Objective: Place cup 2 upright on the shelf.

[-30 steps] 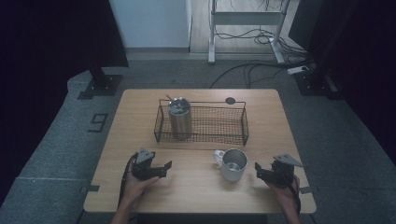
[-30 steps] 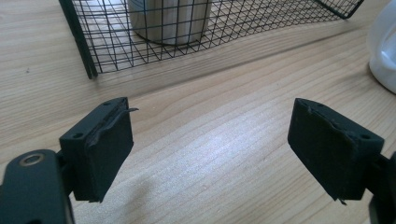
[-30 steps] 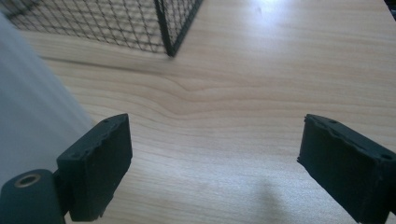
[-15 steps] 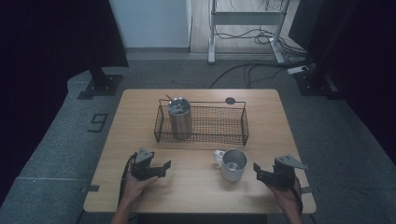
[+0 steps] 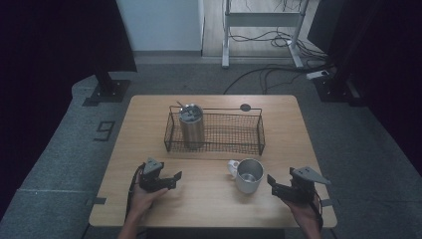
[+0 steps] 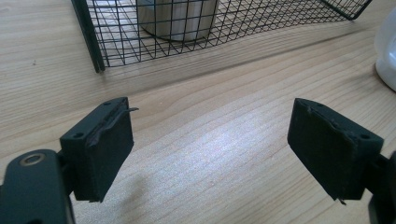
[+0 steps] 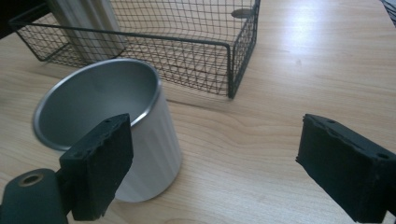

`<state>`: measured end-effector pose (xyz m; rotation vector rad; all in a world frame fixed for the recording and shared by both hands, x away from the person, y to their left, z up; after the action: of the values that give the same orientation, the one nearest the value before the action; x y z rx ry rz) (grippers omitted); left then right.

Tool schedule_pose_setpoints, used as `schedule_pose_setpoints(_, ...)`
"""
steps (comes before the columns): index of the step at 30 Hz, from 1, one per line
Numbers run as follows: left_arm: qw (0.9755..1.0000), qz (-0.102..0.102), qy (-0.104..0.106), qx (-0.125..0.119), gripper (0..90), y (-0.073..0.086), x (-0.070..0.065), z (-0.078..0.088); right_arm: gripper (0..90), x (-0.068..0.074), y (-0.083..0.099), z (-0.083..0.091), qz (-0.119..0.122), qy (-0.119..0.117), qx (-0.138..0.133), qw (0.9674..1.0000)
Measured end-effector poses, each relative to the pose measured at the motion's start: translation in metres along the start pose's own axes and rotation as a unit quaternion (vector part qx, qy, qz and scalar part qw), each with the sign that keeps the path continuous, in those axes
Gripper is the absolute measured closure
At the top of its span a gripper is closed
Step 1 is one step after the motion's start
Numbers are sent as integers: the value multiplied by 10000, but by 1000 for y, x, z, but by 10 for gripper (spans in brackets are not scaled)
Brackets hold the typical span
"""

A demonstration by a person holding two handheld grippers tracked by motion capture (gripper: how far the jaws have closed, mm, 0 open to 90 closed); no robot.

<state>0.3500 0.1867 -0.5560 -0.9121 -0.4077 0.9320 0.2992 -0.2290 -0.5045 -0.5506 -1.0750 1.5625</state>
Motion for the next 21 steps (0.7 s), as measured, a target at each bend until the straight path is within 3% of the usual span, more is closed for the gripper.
schedule_pose_setpoints(12,10000,-17,17,83,146,2,-1,-2,101,18,-4,8,56,-344,-86,9994)
schedule_pose_setpoints(21,9999,-31,30,130,146,3,-3,-3,99,30,-4,4,118,-531,-28,9985)
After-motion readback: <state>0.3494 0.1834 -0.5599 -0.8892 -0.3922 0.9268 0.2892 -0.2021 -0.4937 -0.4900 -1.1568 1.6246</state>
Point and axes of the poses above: each handheld gripper's, and its own axes: z roughly backward along the jaws, y roughly out of its underside, x roughly to its left, the point moved 5 cm from there along -z, roughly forward along the jaws, and after that the axes turned 4 degrees about -z, right-handed, at the moved point
